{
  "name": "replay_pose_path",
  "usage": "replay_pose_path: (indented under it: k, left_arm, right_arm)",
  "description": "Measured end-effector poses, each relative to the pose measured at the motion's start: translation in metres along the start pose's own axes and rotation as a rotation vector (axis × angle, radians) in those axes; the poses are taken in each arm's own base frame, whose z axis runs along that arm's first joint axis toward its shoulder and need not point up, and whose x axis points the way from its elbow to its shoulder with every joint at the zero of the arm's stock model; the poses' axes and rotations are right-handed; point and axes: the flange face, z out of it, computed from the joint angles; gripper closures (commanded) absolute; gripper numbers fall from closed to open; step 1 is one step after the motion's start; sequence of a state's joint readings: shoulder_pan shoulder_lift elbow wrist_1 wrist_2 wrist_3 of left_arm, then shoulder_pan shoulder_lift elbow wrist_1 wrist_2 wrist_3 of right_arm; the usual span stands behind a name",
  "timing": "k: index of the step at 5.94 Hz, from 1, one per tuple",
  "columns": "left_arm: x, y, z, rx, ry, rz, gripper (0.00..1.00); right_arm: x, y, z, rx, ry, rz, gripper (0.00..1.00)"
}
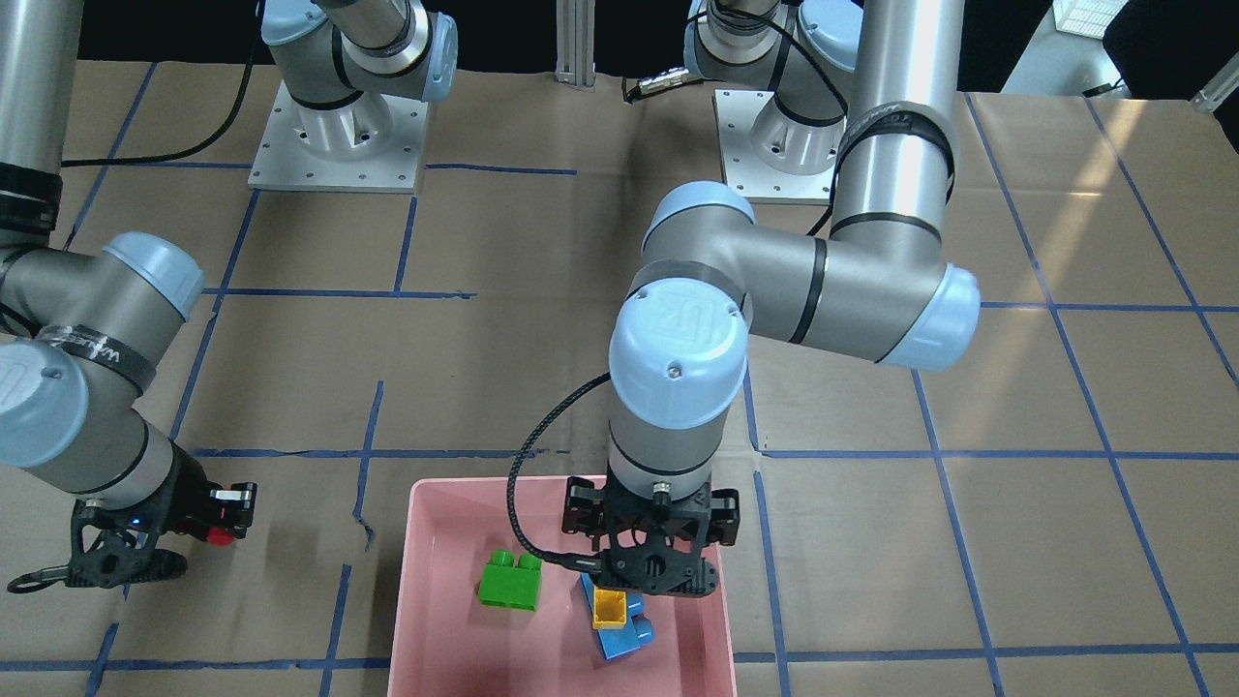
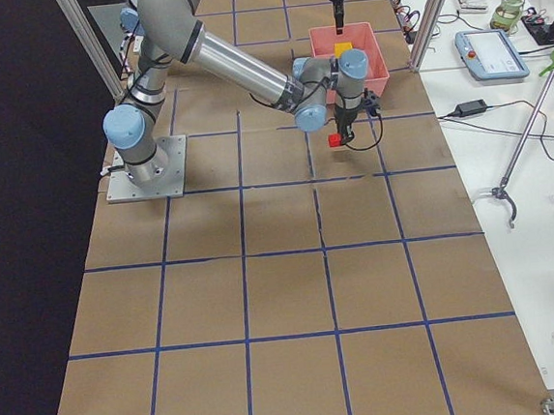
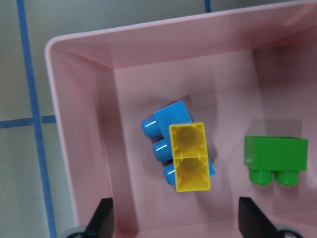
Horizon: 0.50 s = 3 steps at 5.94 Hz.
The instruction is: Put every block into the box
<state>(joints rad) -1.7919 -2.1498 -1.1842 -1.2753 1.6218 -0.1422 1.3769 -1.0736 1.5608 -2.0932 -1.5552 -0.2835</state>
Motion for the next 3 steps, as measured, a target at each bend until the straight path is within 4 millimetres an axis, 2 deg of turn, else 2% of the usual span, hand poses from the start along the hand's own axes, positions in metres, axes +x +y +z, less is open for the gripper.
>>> replay_pose_path:
  k: [1, 2, 3]
  left_arm:
    - [-0.029, 0.017, -0.036, -0.036, -0.009, -0.033, 0.01]
    - [-0.054, 0.045, -0.068, -0.070, -0.016, -0.062, 0.01]
    - [-0.072, 0.079, -0.094, -0.090, -0.019, -0.084, 0.01]
  right_arm:
    - [0.000, -0.009, -0.043, -0.002, -0.004, 0.010, 0.65]
    - [-0.007, -0.020, -0.084, -0.012, -0.011, 0.032, 0.65]
    - [-0.033, -0.030, -0.112, -0.015, -0.015, 0.058, 0.64]
